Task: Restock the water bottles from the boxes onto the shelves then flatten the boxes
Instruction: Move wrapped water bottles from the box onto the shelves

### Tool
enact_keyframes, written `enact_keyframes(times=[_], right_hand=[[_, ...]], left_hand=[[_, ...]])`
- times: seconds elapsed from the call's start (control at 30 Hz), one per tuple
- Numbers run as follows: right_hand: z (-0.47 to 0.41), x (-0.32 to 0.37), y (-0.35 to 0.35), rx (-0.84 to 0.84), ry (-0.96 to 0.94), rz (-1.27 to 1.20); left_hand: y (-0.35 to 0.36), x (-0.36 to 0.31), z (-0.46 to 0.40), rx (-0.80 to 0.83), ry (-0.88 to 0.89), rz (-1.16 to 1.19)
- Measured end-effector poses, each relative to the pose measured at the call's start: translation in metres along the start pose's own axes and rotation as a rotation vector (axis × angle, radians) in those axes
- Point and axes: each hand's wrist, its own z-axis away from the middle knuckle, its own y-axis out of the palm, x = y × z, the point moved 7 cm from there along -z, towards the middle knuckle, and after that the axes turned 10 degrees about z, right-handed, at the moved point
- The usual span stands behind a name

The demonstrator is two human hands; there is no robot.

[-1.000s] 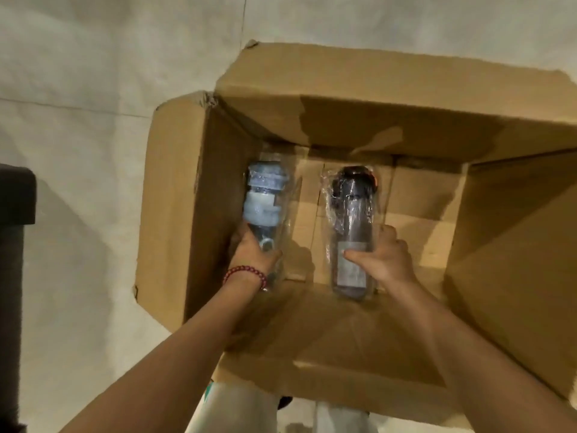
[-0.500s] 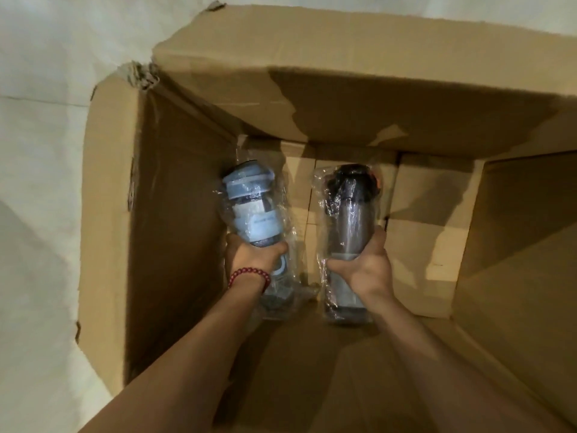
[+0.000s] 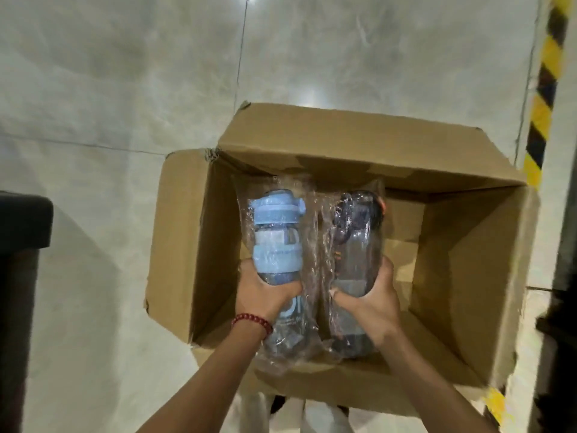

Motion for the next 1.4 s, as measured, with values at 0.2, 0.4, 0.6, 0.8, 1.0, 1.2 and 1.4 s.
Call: enact_keyframes(times=[0.2, 0.4, 0.6, 0.8, 1.0, 1.2, 1.4], right_hand=[[0.083, 0.055, -0.065, -0.009, -0.086, -0.084], [0.178, 0.132, -0.131, -0.058, -0.208, -0.17], [0.275, 0.18, -0.194, -0.081, -0.312, -0.249], [0.366, 0.205, -0.262, -0.146, -0.438, -0.349], [0.445, 0.224, -0.319, -0.24, -0.603, -0.48], [0.522, 0.245, -0.358, -0.328, -0.743, -0.545], [0.571, 0.272, -0.375, -0.466, -0.872, -0.621]], left_hand=[[-0.014, -0.077, 0.078, 0.12, 0.17, 0.06], [-0.036, -0.182, 0.177, 0.206, 0.429, 0.128], [-0.062, -0.27, 0.287, 0.29, 0.677, 0.156], [-0.084, -0.322, 0.368, 0.329, 0.8, 0.157], [-0.099, -0.368, 0.446, 0.417, 0.868, 0.236], [-0.107, -0.416, 0.533, 0.612, 0.959, 0.271], [-0.108, -0.464, 0.589, 0.765, 1.091, 0.246]])
